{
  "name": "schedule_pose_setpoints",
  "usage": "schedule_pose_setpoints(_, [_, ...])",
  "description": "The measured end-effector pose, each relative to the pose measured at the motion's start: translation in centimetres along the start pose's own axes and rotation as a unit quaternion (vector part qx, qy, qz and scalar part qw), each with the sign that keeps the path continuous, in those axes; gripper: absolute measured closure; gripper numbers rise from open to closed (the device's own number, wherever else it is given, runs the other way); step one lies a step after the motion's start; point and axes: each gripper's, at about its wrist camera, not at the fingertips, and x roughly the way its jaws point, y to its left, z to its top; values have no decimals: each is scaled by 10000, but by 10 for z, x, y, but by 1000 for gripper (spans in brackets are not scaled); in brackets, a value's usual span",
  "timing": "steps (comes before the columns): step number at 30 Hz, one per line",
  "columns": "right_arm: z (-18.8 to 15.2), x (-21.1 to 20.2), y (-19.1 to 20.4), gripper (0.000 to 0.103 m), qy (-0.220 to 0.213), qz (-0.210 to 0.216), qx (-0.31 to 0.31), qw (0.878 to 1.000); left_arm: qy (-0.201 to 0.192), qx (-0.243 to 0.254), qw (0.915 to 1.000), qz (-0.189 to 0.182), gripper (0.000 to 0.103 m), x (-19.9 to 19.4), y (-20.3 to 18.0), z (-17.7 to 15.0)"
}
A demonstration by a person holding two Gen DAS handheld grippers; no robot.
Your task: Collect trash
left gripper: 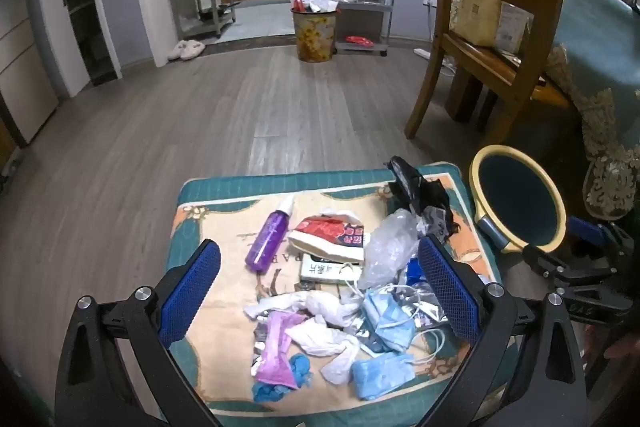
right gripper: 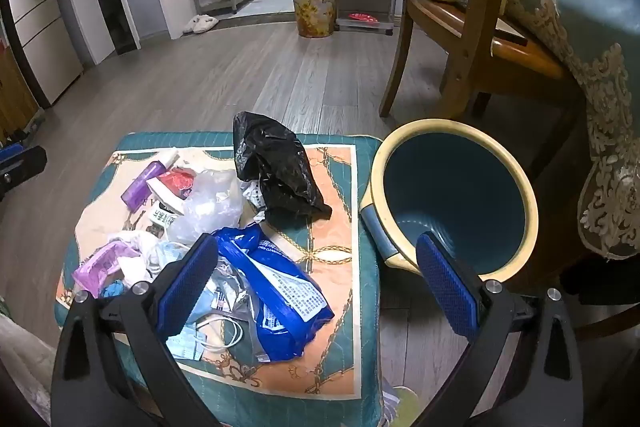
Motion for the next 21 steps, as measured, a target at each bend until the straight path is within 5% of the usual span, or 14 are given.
schedule_pose_setpoints(21, [-1,4,-3,6,59,17,80,9999,28,25,10000,-1,5,9,-1,-9])
